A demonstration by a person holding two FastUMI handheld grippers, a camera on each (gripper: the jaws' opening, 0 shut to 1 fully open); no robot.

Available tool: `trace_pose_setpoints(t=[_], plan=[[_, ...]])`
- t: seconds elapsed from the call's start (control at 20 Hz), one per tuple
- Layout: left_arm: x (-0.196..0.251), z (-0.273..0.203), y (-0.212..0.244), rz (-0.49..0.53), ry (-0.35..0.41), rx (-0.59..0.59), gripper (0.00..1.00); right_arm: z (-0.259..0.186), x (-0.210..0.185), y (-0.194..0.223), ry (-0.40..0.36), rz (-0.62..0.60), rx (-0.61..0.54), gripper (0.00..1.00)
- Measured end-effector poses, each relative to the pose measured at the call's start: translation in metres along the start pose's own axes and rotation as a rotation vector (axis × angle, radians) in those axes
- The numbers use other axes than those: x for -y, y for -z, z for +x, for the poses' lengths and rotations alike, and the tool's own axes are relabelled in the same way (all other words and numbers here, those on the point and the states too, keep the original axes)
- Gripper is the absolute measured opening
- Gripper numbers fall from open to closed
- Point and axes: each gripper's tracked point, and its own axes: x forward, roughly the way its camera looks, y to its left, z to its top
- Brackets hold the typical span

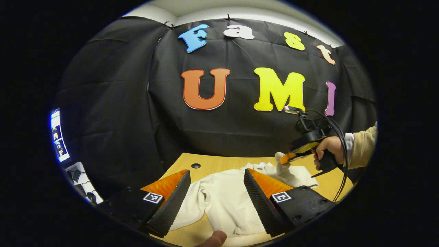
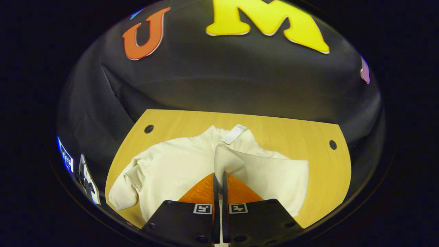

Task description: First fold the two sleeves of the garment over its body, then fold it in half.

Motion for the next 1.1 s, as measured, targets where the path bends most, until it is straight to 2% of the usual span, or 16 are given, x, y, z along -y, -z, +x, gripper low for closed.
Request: trace_pose_setpoints(t=[0.15, 0.35, 0.5, 0.6, 0.75, 0.85, 0.95, 1.0, 1.05, 1.1], plan=[[-0.013, -0.002, 0.005, 0.007, 0.003, -0.009, 1.0, 0.027, -0.055, 0.012, -0.04, -0.051, -0.035, 0.0], [-0.027, -0.006, 0.017, 0.021, -0.012, -0.019, 0.99, 0.067, -0.109, 0.038, -0.058, -0.103, -0.107, 0.03], [-0.035, -0.009, 0.025, 0.03, -0.022, -0.04, 0.99, 0.094, -0.132, 0.052, -0.048, -0.131, -0.131, 0.0], [-0.035, -0.011, 0.036, 0.032, -0.027, -0.059, 0.99, 0.105, -0.138, 0.062, -0.035, -0.143, -0.152, 0.03], [-0.039, -0.015, 0.045, 0.029, -0.038, -0.076, 0.99, 0.115, -0.141, 0.067, -0.017, -0.157, -0.151, 0.0], [-0.04, -0.017, 0.05, 0.028, -0.042, -0.084, 0.99, 0.116, -0.143, 0.068, -0.023, -0.15, -0.143, 0.05], [-0.038, -0.018, 0.054, 0.033, -0.045, -0.088, 0.99, 0.113, -0.153, 0.069, -0.079, -0.125, -0.144, 0.1], [-0.037, -0.018, 0.054, 0.037, -0.047, -0.089, 0.99, 0.109, -0.16, 0.069, -0.106, -0.12, -0.143, 0.15], [-0.037, -0.019, 0.055, 0.039, -0.048, -0.089, 0.99, 0.106, -0.158, 0.067, -0.102, -0.125, -0.135, 0.28], [-0.036, -0.019, 0.055, 0.04, -0.045, -0.086, 0.99, 0.104, -0.158, 0.067, -0.106, -0.133, -0.131, 0.31]])
